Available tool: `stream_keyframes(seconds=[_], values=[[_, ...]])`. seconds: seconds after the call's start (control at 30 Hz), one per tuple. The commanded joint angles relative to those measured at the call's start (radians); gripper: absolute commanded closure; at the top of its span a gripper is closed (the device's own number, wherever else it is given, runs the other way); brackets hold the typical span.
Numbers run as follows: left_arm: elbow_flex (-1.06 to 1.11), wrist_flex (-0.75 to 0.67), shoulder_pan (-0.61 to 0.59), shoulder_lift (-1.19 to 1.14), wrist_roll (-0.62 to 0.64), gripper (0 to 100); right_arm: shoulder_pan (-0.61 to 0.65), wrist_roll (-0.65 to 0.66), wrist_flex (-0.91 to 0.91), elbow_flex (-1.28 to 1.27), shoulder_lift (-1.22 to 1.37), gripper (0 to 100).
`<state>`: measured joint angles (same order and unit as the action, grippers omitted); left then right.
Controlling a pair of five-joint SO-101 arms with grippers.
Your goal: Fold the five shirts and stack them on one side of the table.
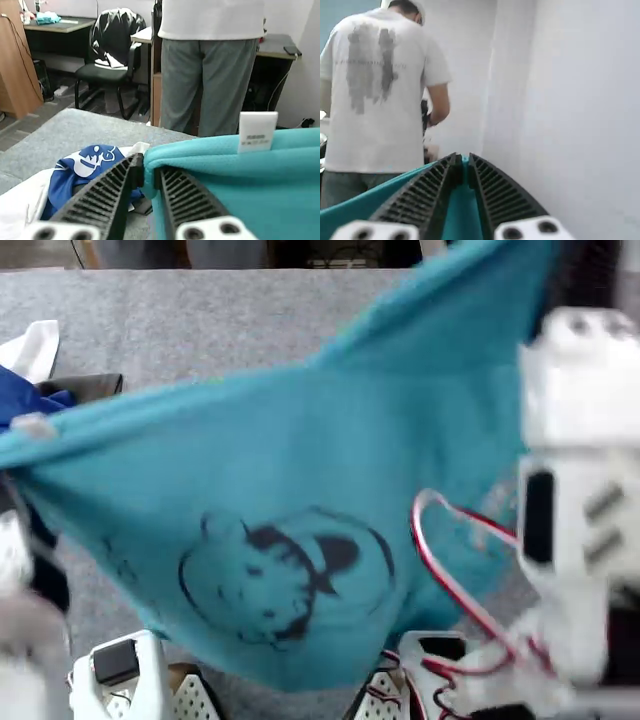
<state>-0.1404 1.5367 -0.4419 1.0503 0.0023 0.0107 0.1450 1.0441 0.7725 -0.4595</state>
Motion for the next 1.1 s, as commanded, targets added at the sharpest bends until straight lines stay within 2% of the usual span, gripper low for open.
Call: stream_keyframes(seconds=[0.0,0.2,0.27,0.33,0.4,0.63,0.83,1.07], values=[[0.314,-0.276,0.004,-0.015,0.011,97,0.081,0.0,-0.04,-0.183,0.048,98.5],[0.891,-0.988,0.12,-0.124,-0.002,97,0.098,-0.006,-0.247,-0.41,0.262,98.5],[0.978,-1.191,0.15,-0.216,-0.051,97,0.097,-0.006,-0.293,-0.409,0.352,98.5],[0.966,-1.287,0.151,-0.322,-0.087,97,0.097,-0.005,-0.301,-0.363,0.44,98.5],[0.877,-1.275,0.148,-0.413,-0.089,97,0.097,-0.002,-0.273,-0.285,0.519,98.5],[0.593,-1.019,0.15,-0.606,-0.094,97,0.095,0.0,-0.058,0.016,0.699,98.5],[0.598,-0.907,0.15,-0.635,-0.095,97,0.095,0.012,0.235,0.102,0.759,98.5],[0.702,-0.766,0.148,-0.629,-0.1,97,0.098,0.227,0.549,0.097,0.765,98.5]])
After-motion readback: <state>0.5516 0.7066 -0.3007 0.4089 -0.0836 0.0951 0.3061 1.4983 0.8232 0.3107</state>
